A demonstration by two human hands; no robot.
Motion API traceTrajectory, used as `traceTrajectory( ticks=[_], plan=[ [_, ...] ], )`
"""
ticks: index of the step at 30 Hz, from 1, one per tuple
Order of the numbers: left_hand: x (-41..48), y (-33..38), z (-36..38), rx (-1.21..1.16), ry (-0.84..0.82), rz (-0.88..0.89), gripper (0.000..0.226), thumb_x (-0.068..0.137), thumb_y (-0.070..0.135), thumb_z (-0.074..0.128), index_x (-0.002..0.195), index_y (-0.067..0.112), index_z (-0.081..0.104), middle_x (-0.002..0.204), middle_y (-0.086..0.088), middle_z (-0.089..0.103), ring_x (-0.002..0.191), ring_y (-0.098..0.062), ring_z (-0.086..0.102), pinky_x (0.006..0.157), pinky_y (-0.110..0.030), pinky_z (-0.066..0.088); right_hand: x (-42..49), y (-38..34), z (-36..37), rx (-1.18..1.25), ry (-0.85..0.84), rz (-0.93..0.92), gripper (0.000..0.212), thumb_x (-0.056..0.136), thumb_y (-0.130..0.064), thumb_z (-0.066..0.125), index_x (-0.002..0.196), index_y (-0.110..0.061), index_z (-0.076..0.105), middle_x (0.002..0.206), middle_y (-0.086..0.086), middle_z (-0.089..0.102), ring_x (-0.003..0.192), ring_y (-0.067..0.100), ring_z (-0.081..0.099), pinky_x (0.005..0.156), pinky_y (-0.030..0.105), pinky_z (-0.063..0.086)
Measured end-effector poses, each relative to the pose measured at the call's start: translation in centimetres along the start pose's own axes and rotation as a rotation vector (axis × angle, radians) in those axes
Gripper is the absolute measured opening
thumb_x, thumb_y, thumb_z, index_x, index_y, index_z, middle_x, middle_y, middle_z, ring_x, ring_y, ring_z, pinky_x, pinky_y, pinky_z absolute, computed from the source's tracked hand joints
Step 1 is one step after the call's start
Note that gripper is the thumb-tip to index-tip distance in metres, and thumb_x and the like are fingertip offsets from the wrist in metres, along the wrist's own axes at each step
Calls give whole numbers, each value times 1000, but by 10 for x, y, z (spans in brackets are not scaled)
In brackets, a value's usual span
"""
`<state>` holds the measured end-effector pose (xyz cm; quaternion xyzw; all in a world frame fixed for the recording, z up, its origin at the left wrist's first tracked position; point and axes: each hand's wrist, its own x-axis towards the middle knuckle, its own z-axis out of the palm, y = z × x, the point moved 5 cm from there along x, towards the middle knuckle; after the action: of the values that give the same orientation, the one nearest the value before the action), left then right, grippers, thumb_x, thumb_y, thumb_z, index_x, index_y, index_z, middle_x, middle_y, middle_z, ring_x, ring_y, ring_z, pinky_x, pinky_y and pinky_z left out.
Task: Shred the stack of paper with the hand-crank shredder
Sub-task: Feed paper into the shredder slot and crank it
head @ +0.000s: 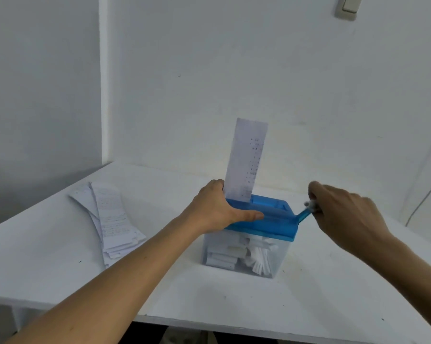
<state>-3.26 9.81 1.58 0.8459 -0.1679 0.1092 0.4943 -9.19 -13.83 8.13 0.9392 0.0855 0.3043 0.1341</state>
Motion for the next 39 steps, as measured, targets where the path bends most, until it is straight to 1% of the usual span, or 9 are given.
traceTrajectory(
  ticks=[3,8,12,15,19,24,28,31,39],
  plan=[
    [0,0,1,-3,-5,17,87,55,71,87,125,32,52,117,15,59,104,-6,59,82,-26,58,22,6,15,21,95,-24,28,99,-31,58,86,-19,37,61,-14,38,42,11,36,42,25,31],
    [3,-2,3,7,-10,17,98,49,80,82,129,31,54,119,13,59,107,-9,60,85,-29,60,55,7,46,37,72,42,28,103,-38,48,88,-18,38,62,-3,48,47,17,47,48,30,43],
    [3,-4,2,19,0,8,110,36,92,74,126,32,54,117,13,60,105,-8,61,81,-28,61,56,-4,87,100,-71,108,23,99,-31,58,94,-17,40,76,2,59,59,20,55,53,32,48],
    [3,-4,2,26,7,-3,106,43,88,77,129,31,51,117,13,59,106,-11,60,80,-27,60,34,-16,107,314,-194,190,21,96,-23,62,100,-18,42,78,-3,54,62,16,52,50,25,38],
    [1,-4,4,40,23,-30,101,52,79,80,134,30,47,122,11,55,109,-14,56,83,-26,58,-8,-33,117,493,-313,363,11,100,-17,55,91,-17,49,86,1,60,74,19,62,69,33,56],
    [0,-1,2,37,33,-32,104,48,81,78,134,30,49,120,12,56,106,-13,58,82,-26,58,-50,-41,96,427,-398,237,17,98,-34,57,86,-30,45,82,-14,57,66,6,57,63,20,52],
    [0,-1,3,42,30,-41,107,46,82,76,135,30,48,121,12,55,108,-14,58,81,-26,57,-68,-38,55,335,-450,91,22,94,-47,61,94,-39,40,97,-26,54,83,2,56,78,18,49],
    [2,-4,3,62,20,-59,115,41,88,74,137,30,47,124,11,55,109,-14,58,86,-32,59,-64,-26,20,260,-442,63,21,93,-48,62,87,-42,43,89,-26,52,87,0,57,75,19,45],
    [1,-4,2,83,2,-70,125,30,96,67,135,31,48,123,13,56,107,-12,58,88,-36,58,12,11,-1,86,-162,77,25,96,-36,55,75,-26,46,69,-11,55,61,10,52,49,26,33]
  ],
)
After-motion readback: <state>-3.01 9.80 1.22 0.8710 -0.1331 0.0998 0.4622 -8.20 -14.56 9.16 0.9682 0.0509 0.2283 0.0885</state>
